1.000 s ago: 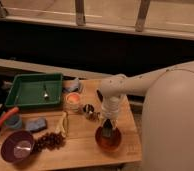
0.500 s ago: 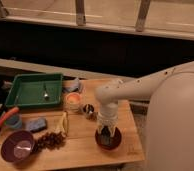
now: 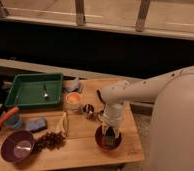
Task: Wipe red bowl with eraser
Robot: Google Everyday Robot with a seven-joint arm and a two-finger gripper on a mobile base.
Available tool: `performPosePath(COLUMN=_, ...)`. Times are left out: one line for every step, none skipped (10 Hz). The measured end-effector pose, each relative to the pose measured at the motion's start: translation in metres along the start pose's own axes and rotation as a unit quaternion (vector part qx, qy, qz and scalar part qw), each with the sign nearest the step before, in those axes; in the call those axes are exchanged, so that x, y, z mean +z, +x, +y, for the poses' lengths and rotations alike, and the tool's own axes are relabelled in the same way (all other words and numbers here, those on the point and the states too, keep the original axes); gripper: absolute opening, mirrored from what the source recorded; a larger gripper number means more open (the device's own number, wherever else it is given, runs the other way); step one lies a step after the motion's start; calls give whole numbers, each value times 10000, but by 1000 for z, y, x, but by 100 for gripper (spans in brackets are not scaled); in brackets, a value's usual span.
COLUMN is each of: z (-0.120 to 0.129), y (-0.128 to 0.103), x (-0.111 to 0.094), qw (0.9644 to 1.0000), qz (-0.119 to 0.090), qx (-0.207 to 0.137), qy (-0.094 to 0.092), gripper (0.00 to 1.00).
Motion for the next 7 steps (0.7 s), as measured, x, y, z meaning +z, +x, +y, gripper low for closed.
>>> performPosePath(z=-6, y=-5, x=1, qw=10000, qz=16, qx=65, qy=-14, gripper=0)
performPosePath(z=-9, y=-8, x=1, qw=9999, qz=19, qx=110, qy=-27, gripper=0)
performPosePath(z=-9, y=-12, x=0, qw=9999, qz=14, qx=114, qy=-35, gripper=0)
performPosePath(z=-8, y=-14, x=0, qw=9999, qz=7, qx=99, qy=-38, gripper=0)
performPosePath(z=-2, y=-17, x=-3, qw=10000, qz=-33, qx=42, qy=-40, gripper=0)
performPosePath(z=4, y=-18, x=-6, qw=10000, qz=-82, qx=-35, qy=-37, gripper=0)
performPosePath(z=11, y=-19, x=-10, qw=9998, qz=-139, qx=-114, qy=-43, gripper=0)
